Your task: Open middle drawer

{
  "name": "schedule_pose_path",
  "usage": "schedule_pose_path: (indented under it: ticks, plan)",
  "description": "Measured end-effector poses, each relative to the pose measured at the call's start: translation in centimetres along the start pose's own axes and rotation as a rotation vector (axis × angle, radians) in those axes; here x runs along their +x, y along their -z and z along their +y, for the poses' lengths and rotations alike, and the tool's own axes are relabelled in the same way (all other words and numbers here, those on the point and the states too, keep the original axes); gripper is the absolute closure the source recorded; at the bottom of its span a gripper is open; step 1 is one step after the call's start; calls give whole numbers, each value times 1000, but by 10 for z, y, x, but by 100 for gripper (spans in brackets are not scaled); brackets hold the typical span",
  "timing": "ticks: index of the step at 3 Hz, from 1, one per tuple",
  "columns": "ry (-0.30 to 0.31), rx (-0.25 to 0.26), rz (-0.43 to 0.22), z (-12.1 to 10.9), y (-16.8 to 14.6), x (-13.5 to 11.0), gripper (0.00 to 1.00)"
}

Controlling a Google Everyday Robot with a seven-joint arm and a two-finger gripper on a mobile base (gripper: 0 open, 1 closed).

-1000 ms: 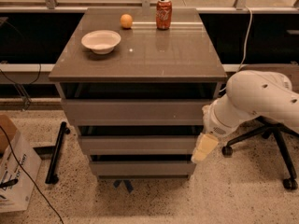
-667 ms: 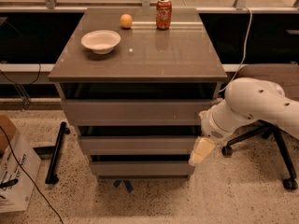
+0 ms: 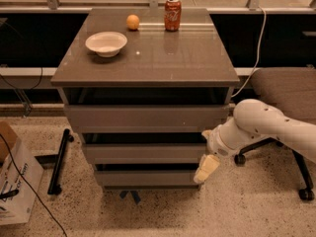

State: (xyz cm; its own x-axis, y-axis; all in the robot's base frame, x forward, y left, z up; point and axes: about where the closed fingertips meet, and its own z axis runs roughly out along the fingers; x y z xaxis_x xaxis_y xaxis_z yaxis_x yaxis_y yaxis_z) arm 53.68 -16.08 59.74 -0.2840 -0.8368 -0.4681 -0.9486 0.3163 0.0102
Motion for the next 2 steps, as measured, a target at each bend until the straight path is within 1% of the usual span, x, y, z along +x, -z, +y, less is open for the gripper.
schedule_pose_path:
  ticks: [1,2]
  plan:
    - [-3,-21,-15,-8,-34,10,0]
    - [-20,-15,-15,-25,-77,26,0]
